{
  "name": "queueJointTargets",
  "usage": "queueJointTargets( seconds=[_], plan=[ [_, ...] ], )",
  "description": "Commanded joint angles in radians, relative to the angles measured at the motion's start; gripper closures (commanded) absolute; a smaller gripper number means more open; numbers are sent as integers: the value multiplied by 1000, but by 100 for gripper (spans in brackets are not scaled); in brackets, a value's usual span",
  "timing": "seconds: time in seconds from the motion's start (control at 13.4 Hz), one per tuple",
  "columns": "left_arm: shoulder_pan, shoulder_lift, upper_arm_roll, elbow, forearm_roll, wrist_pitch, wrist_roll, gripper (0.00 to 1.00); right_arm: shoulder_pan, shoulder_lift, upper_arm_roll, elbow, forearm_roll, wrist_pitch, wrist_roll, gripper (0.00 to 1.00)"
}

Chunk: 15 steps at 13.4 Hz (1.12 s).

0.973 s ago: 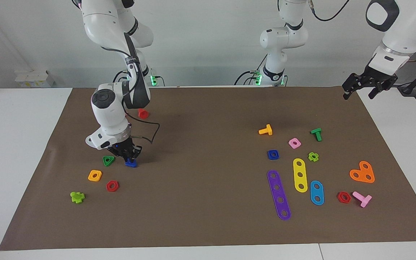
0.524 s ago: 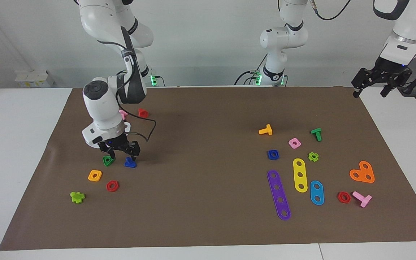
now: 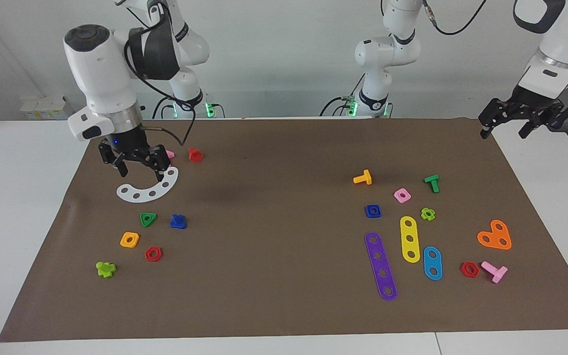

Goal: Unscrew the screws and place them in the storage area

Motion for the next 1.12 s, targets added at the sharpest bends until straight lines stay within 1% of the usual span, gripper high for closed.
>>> queueJointTargets(
  seconds=[0.0,0.15,0.22,0.52,1.05],
  plan=[
    [-14,29,4,42,13,-59,8,1,-17,19,8,110,27,-118,-41,0],
    [-20,17,-1,25,13,-50,6,2,-26,30,7,179,44,-194,-85,0],
    [-22,11,-1,2,13,-43,6,2,-41,30,8,193,48,-214,-130,0],
    [-28,3,-2,-8,13,-49,6,1,-49,-10,7,163,59,-280,-137,0],
    [-33,-6,-2,-21,13,-43,14,0,-44,-24,8,141,59,-295,-129,0]
  ],
)
